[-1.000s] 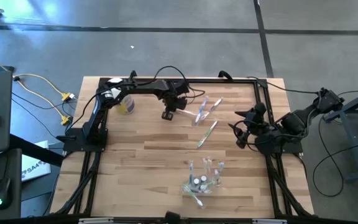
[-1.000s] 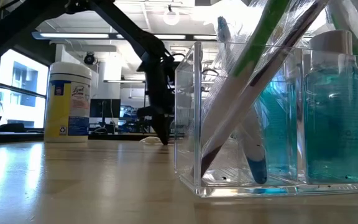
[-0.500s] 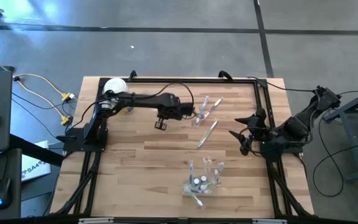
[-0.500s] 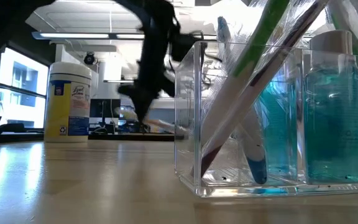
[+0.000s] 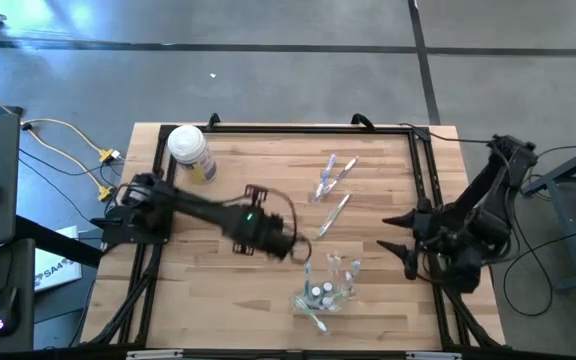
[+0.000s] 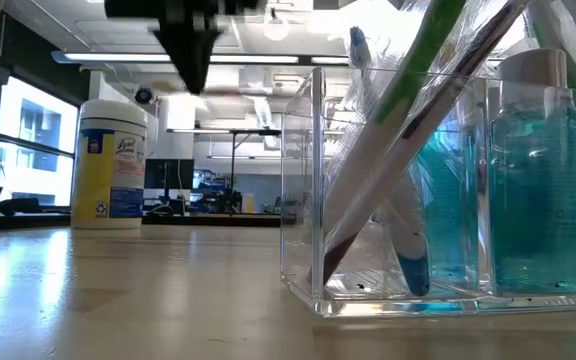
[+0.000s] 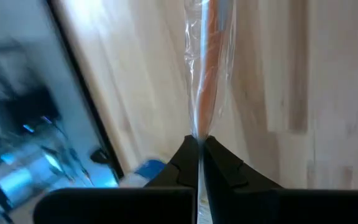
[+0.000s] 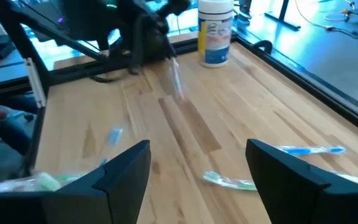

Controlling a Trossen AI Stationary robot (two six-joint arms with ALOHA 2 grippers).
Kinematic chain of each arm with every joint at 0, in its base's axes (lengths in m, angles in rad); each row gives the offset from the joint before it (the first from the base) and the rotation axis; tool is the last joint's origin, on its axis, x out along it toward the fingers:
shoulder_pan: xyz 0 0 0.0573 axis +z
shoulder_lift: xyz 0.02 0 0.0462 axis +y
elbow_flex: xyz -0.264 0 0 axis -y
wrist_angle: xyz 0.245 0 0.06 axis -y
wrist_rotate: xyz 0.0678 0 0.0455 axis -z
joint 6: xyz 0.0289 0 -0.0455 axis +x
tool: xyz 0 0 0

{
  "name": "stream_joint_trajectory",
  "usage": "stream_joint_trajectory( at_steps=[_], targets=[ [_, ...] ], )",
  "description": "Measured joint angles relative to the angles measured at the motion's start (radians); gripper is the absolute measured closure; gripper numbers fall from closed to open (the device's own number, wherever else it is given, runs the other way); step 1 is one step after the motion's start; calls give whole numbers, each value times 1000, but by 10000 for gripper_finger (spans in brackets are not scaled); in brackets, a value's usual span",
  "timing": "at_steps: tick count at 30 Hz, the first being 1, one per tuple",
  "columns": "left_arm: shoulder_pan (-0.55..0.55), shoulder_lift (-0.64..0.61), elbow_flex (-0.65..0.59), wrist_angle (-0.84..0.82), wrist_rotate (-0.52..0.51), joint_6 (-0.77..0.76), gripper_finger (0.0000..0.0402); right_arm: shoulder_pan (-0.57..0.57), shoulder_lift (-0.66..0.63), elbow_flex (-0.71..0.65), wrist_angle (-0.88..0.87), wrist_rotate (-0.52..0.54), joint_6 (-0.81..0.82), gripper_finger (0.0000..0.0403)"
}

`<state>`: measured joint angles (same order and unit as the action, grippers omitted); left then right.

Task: Pick & Place toothbrushing station
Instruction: Put the orange toothbrush into the transparent bin

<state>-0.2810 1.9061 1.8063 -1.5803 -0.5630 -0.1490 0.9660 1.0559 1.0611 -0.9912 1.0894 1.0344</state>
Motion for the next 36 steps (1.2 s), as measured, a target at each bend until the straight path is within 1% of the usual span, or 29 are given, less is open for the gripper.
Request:
stream_joint_trajectory(
  at_steps=[4,8,12,14,16,19,21,23,25,28,30,32,36],
  targets=[
    [-120,-1,15,6,-82,-52,402,45,32,0,0,40,43,145],
    [-229,-7,30,4,-259,-49,402,71,66,0,3,59,91,145],
    [-322,-4,29,7,-401,31,402,78,100,0,8,65,117,145],
    [-368,-4,29,9,-435,126,402,78,117,0,9,64,123,145],
    [-412,-4,27,11,-465,272,402,77,130,0,12,65,123,145],
    [-459,0,18,54,-549,473,400,77,146,0,16,65,125,145],
    [-474,8,17,129,-629,548,398,77,153,0,16,65,125,145],
    [-480,9,16,218,-686,642,398,77,156,0,20,65,125,145],
    [-479,22,19,358,-709,775,397,77,158,0,29,65,125,145],
    [-479,53,16,525,-709,996,396,77,158,0,44,65,125,145],
    [-479,63,16,602,-741,1117,396,77,158,0,48,65,125,145],
    [-476,71,21,637,-753,1175,396,77,158,0,54,65,125,145],
    [-462,74,18,597,-754,1200,395,77,160,0,62,65,125,145]
  ],
)
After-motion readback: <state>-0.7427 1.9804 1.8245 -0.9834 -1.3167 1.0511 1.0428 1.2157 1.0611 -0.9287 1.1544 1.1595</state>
